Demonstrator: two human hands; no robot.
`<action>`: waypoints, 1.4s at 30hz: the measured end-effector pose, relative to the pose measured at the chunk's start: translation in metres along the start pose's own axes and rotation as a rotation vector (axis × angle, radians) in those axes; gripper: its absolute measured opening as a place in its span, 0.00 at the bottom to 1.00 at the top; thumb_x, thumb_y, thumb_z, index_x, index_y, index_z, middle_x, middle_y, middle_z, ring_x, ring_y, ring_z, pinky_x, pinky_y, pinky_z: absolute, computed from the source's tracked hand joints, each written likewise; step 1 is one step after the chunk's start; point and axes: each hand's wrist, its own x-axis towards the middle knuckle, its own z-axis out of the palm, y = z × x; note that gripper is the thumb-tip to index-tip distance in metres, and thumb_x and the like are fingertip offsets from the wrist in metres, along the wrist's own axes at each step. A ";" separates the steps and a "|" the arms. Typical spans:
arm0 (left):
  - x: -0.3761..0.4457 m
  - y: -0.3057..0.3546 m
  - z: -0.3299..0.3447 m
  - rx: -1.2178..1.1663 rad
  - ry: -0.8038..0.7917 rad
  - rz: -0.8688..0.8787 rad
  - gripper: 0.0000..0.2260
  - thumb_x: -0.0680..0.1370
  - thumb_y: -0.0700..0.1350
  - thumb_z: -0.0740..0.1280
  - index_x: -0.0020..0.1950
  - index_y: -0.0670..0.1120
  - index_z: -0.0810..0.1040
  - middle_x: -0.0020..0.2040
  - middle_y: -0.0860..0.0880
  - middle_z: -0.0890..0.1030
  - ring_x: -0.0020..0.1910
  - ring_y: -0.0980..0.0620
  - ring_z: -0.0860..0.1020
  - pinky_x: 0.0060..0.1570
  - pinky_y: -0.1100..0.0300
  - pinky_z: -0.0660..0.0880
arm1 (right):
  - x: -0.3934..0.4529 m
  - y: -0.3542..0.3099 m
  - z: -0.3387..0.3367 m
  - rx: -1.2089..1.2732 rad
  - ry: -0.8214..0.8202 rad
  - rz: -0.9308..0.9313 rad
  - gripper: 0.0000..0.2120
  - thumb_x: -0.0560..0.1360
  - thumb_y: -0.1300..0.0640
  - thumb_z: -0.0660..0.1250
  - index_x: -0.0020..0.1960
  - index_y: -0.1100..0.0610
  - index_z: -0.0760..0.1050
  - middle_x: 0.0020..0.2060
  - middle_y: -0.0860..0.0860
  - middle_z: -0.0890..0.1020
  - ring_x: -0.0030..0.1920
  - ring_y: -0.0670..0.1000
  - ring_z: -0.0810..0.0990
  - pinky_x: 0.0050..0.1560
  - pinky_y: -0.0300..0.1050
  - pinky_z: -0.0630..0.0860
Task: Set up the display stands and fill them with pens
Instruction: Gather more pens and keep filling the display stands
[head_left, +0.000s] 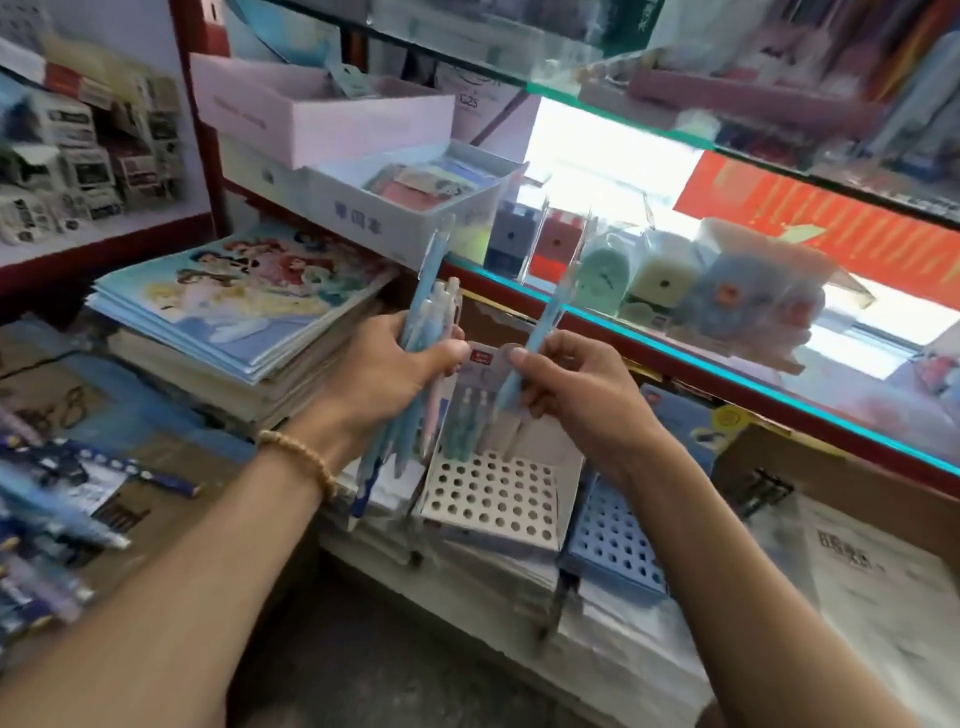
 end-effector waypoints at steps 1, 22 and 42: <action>0.001 -0.002 0.002 0.011 -0.020 -0.021 0.03 0.77 0.46 0.71 0.50 0.50 0.81 0.42 0.52 0.81 0.39 0.59 0.80 0.39 0.64 0.75 | 0.000 0.002 -0.003 0.140 0.019 0.041 0.10 0.75 0.58 0.71 0.52 0.64 0.78 0.41 0.56 0.84 0.38 0.48 0.82 0.42 0.41 0.80; 0.008 -0.021 0.022 -0.081 -0.153 -0.158 0.06 0.79 0.44 0.67 0.53 0.44 0.79 0.40 0.48 0.83 0.32 0.62 0.80 0.38 0.62 0.74 | 0.006 0.017 -0.008 0.520 0.085 0.097 0.10 0.77 0.59 0.69 0.54 0.63 0.75 0.49 0.63 0.85 0.41 0.53 0.85 0.41 0.39 0.83; 0.013 -0.045 0.014 0.143 -0.090 -0.250 0.04 0.78 0.43 0.69 0.50 0.43 0.79 0.48 0.41 0.80 0.43 0.48 0.78 0.39 0.57 0.75 | -0.006 0.047 -0.047 0.069 0.436 -0.021 0.02 0.75 0.62 0.72 0.46 0.59 0.79 0.41 0.58 0.86 0.40 0.52 0.86 0.40 0.40 0.82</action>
